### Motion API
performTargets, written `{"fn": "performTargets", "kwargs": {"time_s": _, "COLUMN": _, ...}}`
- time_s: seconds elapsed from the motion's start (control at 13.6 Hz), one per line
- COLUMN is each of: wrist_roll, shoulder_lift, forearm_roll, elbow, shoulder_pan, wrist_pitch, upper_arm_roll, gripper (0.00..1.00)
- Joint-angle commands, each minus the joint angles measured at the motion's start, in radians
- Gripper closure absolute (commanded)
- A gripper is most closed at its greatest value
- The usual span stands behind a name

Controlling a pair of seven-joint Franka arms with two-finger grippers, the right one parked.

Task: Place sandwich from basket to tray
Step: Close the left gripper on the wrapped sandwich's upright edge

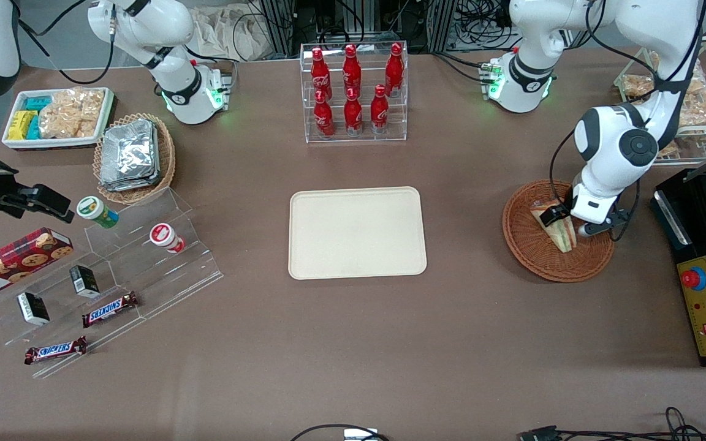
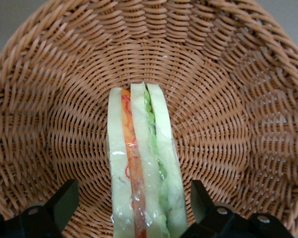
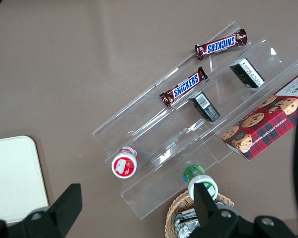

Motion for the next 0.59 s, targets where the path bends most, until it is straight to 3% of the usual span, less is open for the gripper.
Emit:
{"fn": "performTargets", "kwargs": {"time_s": 0.0, "wrist_roll": -0.012, "shoulder_lift": 0.015, "forearm_roll": -0.003, "elbow": 0.007, "shoulder_pan": 0.001, "wrist_pitch": 0.019, "upper_arm_roll": -0.003, "gripper": 0.07}}
{"fn": "performTargets", "kwargs": {"time_s": 0.07, "wrist_roll": -0.012, "shoulder_lift": 0.018, "forearm_roll": -0.003, "elbow": 0.008, "shoulder_pan": -0.001, "wrist_pitch": 0.021, "upper_arm_roll": -0.003, "gripper": 0.36}}
{"fn": "performTargets", "kwargs": {"time_s": 0.15, "wrist_roll": -0.012, "shoulder_lift": 0.018, "forearm_roll": -0.003, "elbow": 0.008, "shoulder_pan": -0.002, "wrist_pitch": 0.028, "upper_arm_roll": -0.003, "gripper": 0.76}}
{"fn": "performTargets", "kwargs": {"time_s": 0.22, "wrist_roll": -0.012, "shoulder_lift": 0.021, "forearm_roll": -0.003, "elbow": 0.008, "shoulder_pan": -0.004, "wrist_pitch": 0.028, "upper_arm_roll": -0.004, "gripper": 0.92}}
{"fn": "performTargets", "kwargs": {"time_s": 0.52, "wrist_roll": -0.021, "shoulder_lift": 0.011, "forearm_roll": -0.003, "elbow": 0.013, "shoulder_pan": -0.007, "wrist_pitch": 0.019, "upper_arm_roll": -0.006, "gripper": 0.93}}
